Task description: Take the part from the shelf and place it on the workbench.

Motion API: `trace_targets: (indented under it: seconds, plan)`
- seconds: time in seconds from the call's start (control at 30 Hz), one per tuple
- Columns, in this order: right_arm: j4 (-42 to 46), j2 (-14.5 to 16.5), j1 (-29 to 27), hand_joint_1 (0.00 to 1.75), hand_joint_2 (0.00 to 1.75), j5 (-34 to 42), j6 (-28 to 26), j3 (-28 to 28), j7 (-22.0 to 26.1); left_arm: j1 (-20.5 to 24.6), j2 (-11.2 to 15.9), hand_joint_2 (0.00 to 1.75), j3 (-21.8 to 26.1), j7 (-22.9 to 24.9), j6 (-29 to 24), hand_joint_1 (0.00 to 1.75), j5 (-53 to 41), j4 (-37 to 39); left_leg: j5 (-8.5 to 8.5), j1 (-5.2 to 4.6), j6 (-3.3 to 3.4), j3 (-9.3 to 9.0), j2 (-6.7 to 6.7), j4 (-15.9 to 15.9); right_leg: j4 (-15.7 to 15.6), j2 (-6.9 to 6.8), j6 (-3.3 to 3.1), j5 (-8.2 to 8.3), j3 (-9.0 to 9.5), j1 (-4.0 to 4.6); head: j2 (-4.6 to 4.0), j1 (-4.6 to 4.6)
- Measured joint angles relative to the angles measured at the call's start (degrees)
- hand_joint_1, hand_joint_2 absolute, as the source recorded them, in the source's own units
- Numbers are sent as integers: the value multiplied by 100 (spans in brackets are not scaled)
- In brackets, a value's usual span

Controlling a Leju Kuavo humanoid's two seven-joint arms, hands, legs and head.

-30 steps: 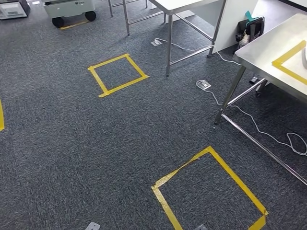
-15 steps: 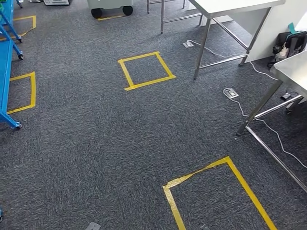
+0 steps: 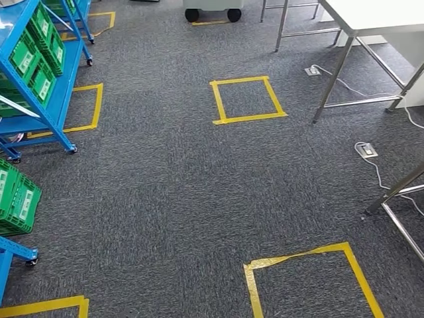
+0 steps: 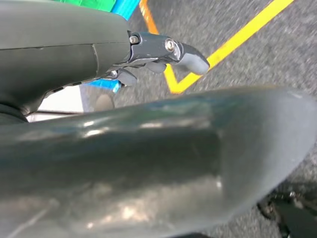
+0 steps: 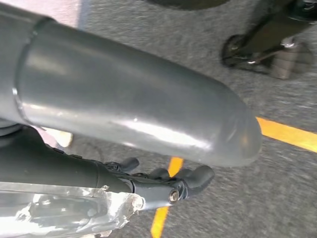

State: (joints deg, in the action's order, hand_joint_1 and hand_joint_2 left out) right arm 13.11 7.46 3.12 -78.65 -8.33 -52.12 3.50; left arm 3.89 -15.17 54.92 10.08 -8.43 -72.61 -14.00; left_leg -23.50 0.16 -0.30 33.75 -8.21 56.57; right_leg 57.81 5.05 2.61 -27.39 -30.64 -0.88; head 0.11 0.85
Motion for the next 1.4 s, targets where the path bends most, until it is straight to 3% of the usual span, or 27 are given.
trace_targets:
  seconds: [0.03, 0.07, 0.1, 0.17, 0.23, 0.27, 0.33, 0.4, 0.47, 0.53, 0.6, 0.63, 0.7, 0.77, 0.8, 0.83, 0.9, 0.97, 1.0, 1.03, 1.07, 1.13, 1.2, 1.27, 1.3, 1.33, 1.4]
  plan:
    - [1, 2, 3, 0, 0, -3, 2, -3, 2, -9, -2, 0, 10, -8, 17, 0, 26, 3, 4, 9, -32, 23, 15, 4, -13, -75, -38, 20, 4, 5, 0, 2]
    - [3, 3, 4, 0, 0, -4, 2, -6, 7, -15, -4, 0, 16, -16, 32, 0, 42, 7, -39, 6, -58, 63, 125, 55, -34, -152, -76, 40, 6, 6, 0, -11]
    - [5, 4, 4, 0, 0, -7, 1, -10, 11, -11, -6, 0, 22, -25, 47, 0, 56, 11, -158, -3, -79, 153, 297, 224, -57, -242, -116, 57, 8, 6, 0, -23]
    - [11, 1, -8, 0, 0, -8, 2, -16, 17, 9, -9, 0, 36, -32, 72, 0, 67, 14, -547, -10, -114, 479, 651, 909, -72, -435, -165, 63, 3, 23, 0, -47]
    - [13, -3, -18, 0, 0, -11, 9, -21, 12, 15, -9, 0, 48, -33, 92, 0, 71, 16, -811, 3, -146, 787, 740, 1590, -71, -631, -178, 57, -5, 36, 0, -48]
    - [13, -4, -18, 0, 0, -14, 13, -22, 9, 8, -8, 0, 56, -33, 99, 0, 74, 17, -787, 10, -157, 808, 751, 1671, -70, -720, -177, 54, -6, 37, 0, -49]
    - [13, -5, -11, 0, 0, -20, 23, -23, 3, -1, -3, 0, 86, -33, 104, 0, 78, 19, -475, 21, -168, 510, 824, 1172, -69, -870, -159, 44, 4, 31, 0, -50]
    - [15, -8, -6, 0, 0, -32, 29, -23, -7, 9, -2, 0, 109, -33, 105, 0, 79, 19, -195, 14, -165, 74, 1086, 393, -58, -998, -107, 17, 25, 52, 0, -56]
    - [20, -13, -2, 0, 0, -49, 30, -23, -19, 24, -6, 0, 115, -30, 109, 0, 79, 20, -150, -6, -101, -102, 1229, 55, -52, -1096, -45, -12, 39, 92, 0, -47]
    - [22, -16, 12, 0, 0, -65, 32, -24, -27, 22, -5, 0, 131, -21, 117, 0, 79, 21, -157, -23, 1, -97, 1110, 41, -66, -1191, 7, -29, 78, 92, 0, -34]
    - [22, -16, 38, 0, 0, -79, 33, -23, -28, 12, 1, 0, 146, -11, 123, 0, 81, 21, -145, -16, 82, -96, 986, 31, 52, -1043, 66, -136, 53, 60, 0, -23]
    - [22, -15, 44, 0, 0, -85, 35, -23, -29, 17, 5, 0, 150, -8, 124, 0, 82, 21, -135, -6, 120, -96, 924, 25, 274, -888, 87, -272, -51, 47, 0, -10]
    - [22, -13, 29, 0, 0, -102, 44, -23, -37, 31, 10, 0, 154, -3, 124, 0, 88, 21, -129, -7, 168, -90, 791, 24, 1017, -607, 99, -621, -411, 36, 0, 16]
    - [22, -11, 0, 0, 0, -131, 52, -23, -49, 32, 15, 0, 160, 3, 122, 0, 108, 21, -126, -17, 182, -88, 620, 26, 1572, -531, 87, -750, -722, 38, 0, 21]
    - [22, -11, -8, 0, 0, -151, 54, -23, -50, 27, 19, 0, 167, 13, 118, 0, 121, 21, -125, -20, 181, -93, 531, 28, 1553, -514, 75, -654, -744, 39, 0, 22]
    - [22, -11, -10, 0, 0, -173, 54, -23, -47, 24, 22, 0, 177, 27, 113, 0, 137, 21, -124, -19, 179, -100, 440, 29, 1316, -477, 58, -465, -660, 37, 0, 22]
    - [22, -11, -5, 0, 0, -218, 55, -22, -35, 27, 24, 0, 205, 56, 103, 0, 171, 21, -121, -20, 155, -107, 281, 38, 554, -213, 29, -82, -335, 11, 0, 23]
    - [22, -7, 3, 0, 0, -254, 56, -21, -24, 39, 24, 0, 249, 75, 93, 0, 197, 21, -106, -7, 91, -69, 144, 53, 93, 47, 18, 36, -113, -12, 0, 20]
    - [22, -2, 9, 0, 0, -268, 57, -20, -20, 38, 26, 0, 271, 81, 87, 0, 207, 22, -90, 7, 47, -37, 80, 51, 45, 83, 6, 12, -89, -6, 0, 17]
    - [22, 12, 16, 0, 0, -281, 58, -19, -18, 29, 30, 0, 290, 85, 82, 0, 217, 22, -70, 29, -1, -8, 12, 44, 29, 25, -17, 23, -77, 4, 0, 18]
    - [22, 26, 26, 0, 0, -290, 58, -17, -19, 18, 34, 0, 305, 86, 78, 0, 225, 23, -67, 40, -40, 15, 28, 47, 10, -43, -52, 42, -76, 10, 0, 18]
    - [24, 48, 30, 0, 0, -298, 57, -16, -22, 16, 40, 0, 325, 86, 72, 0, 234, 23, -235, 25, -98, 145, 292, 275, -45, -204, -126, 80, -59, 7, 0, -14]
    - [24, 50, 14, 0, 0, -298, 59, -17, -27, 41, 42, 0, 333, 83, 69, 0, 236, 23, -599, 10, -126, 458, 633, 922, -68, -402, -171, 84, -47, 24, 0, -47]
    - [24, 50, 4, 0, 0, -295, 63, -19, -28, 47, 42, 0, 337, 79, 70, 0, 234, 23, -804, 18, -147, 742, 728, 1510, -67, -602, -187, 70, -44, 38, 0, -50]
    - [24, 50, 5, 0, 0, -291, 66, -19, -27, 40, 44, 0, 341, 78, 70, 0, 231, 23, -759, 21, -154, 761, 744, 1561, -67, -690, -186, 63, -39, 39, 0, -51]
    - [24, 52, 9, 0, 0, -284, 67, -19, -26, 32, 49, 0, 346, 77, 75, 0, 220, 23, -617, 22, -157, 670, 772, 1398, -67, -770, -179, 54, -30, 37, 0, -53]
    - [24, 54, 18, 0, 0, -250, 66, -20, -19, 32, 58, 0, 356, 76, 96, 0, 167, 24, -256, 14, -150, 270, 1000, 677, -63, -909, -140, 25, 3, 49, 0, -57]
